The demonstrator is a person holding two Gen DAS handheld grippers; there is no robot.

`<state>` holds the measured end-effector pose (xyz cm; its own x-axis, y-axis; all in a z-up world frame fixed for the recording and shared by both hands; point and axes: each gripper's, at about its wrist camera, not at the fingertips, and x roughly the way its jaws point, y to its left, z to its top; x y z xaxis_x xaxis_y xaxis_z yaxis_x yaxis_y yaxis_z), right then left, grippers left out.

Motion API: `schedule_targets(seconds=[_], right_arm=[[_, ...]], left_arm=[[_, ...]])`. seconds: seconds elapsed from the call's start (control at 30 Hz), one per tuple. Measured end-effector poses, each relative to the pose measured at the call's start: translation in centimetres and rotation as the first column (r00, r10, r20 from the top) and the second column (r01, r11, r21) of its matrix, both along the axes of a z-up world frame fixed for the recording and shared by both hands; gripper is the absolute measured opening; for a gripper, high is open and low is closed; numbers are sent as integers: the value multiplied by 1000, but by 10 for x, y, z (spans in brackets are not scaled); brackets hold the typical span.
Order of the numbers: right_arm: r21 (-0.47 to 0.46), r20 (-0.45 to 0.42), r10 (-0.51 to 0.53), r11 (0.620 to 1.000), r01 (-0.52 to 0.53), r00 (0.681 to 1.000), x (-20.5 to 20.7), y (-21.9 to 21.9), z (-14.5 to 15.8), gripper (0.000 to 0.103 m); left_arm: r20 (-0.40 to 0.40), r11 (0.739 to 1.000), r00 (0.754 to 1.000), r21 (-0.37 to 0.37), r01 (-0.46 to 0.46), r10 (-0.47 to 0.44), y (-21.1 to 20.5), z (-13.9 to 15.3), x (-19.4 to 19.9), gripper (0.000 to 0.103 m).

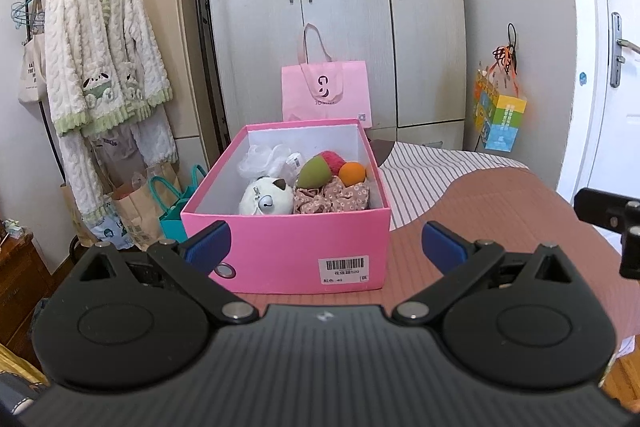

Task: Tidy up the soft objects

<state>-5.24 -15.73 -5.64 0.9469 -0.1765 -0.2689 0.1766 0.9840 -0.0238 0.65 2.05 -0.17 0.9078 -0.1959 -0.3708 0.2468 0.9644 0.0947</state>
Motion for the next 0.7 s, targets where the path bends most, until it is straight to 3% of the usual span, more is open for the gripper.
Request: schedule_targets(seconds=[0.7], right_arm=[[-3,-30,-39,999,39,999,7,-4,-1,103]], left_arm=[[-1,1000,1000,6,-24,24,1,1,2,103]])
